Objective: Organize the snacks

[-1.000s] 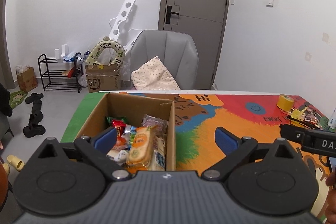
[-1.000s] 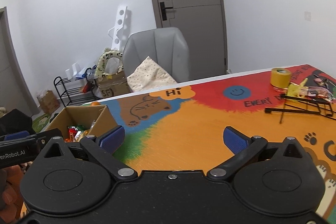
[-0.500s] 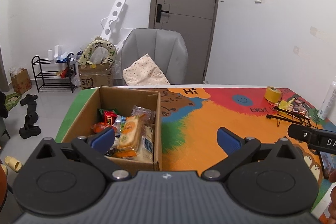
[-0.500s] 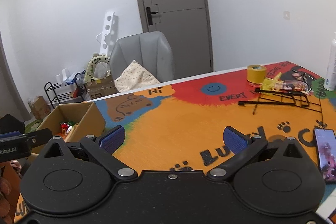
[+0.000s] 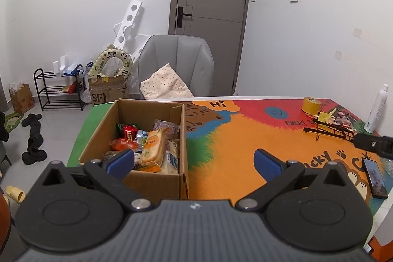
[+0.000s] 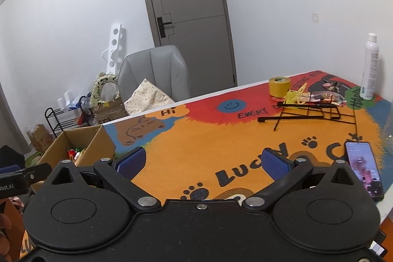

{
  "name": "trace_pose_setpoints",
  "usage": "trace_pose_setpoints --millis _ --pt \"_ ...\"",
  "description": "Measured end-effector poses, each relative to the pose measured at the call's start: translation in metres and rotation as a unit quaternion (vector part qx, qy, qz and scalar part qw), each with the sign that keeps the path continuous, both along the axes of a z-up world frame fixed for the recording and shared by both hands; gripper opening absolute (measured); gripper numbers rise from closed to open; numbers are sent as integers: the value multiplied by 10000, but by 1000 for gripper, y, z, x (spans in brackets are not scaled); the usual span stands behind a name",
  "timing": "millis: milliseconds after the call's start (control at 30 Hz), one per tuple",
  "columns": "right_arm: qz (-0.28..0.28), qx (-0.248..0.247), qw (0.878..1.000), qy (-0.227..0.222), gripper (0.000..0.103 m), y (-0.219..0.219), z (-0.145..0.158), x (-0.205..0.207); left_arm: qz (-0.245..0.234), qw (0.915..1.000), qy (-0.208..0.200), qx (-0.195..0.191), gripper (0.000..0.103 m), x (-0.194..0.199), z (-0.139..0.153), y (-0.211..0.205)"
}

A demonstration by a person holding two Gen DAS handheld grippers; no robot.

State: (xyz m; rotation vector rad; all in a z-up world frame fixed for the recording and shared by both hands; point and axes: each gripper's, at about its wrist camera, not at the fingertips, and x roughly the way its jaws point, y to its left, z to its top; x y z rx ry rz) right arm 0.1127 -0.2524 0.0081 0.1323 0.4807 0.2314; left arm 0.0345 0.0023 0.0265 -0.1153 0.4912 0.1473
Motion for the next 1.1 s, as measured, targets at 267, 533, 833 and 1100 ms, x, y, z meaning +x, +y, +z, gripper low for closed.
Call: trace_pose_setpoints --millis 267,533,833,1100 --pt "85 -72 9998 -174 103 -3 8 -26 -64 9999 -98 100 103 -21 -1 -4" --pt "345 -159 9992 -140 103 4 11 -45 -143 9996 -155 203 103 -36 2 -5" --pt "302 -119 9994 -127 103 5 15 -56 -331 9990 -79 296 103 -40 1 -10" --pt "353 -122 9992 -114 103 4 14 -56 -360 9990 -12 278 103 -40 -1 -11"
